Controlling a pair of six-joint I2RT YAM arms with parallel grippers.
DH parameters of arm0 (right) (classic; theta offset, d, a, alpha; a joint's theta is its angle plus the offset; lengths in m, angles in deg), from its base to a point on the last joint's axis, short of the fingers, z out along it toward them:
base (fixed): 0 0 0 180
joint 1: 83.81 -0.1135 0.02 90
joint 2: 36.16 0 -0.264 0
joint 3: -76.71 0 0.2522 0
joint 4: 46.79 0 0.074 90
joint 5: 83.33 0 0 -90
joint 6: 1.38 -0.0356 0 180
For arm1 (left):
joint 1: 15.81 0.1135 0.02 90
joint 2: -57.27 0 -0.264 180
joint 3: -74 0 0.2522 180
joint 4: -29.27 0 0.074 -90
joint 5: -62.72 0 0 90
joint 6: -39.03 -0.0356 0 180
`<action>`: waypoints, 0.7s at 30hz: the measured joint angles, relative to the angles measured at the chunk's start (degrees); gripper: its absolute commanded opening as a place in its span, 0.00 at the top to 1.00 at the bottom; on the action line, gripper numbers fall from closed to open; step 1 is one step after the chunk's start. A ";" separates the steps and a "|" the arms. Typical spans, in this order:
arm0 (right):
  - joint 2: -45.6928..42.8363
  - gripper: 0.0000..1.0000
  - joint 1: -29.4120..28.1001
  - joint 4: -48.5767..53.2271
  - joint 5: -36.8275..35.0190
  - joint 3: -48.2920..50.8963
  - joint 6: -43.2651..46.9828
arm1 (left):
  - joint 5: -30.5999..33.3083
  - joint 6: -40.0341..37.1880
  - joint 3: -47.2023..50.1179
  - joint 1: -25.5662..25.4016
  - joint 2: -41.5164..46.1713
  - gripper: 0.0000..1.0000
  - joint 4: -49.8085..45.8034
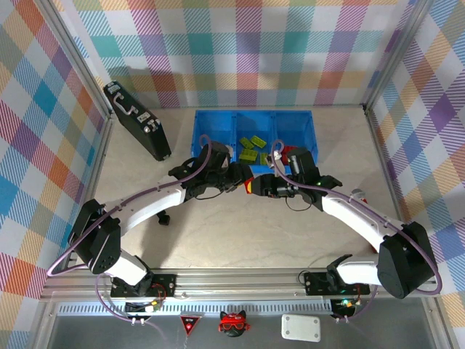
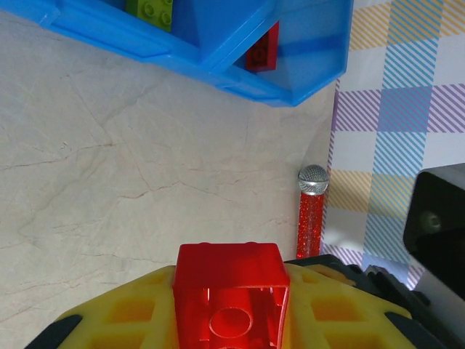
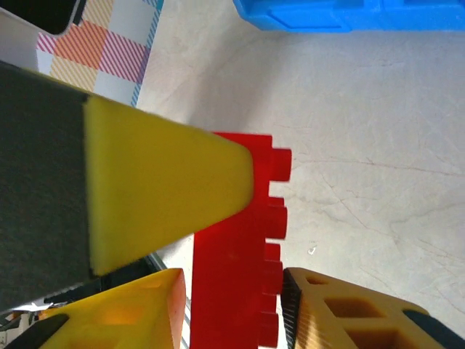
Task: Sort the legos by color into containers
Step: Place the lego in the container.
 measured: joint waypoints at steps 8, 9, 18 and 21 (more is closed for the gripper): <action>-0.04 0.72 0.00 0.20 -1.31 -0.37 0.50 | 0.63 0.02 0.02 -0.11 0.31 0.66 0.26; -0.04 0.73 0.00 0.20 -1.40 -0.46 0.61 | 0.74 0.02 0.02 -0.11 0.35 0.64 0.26; 0.00 0.75 0.00 3.30 -3.87 -2.34 3.13 | 2.51 -2.16 -1.27 -0.11 1.27 0.47 -3.54; 0.02 0.75 0.04 5.81 -5.92 -3.65 4.48 | 3.30 -3.63 -1.86 0.37 2.56 0.47 -6.23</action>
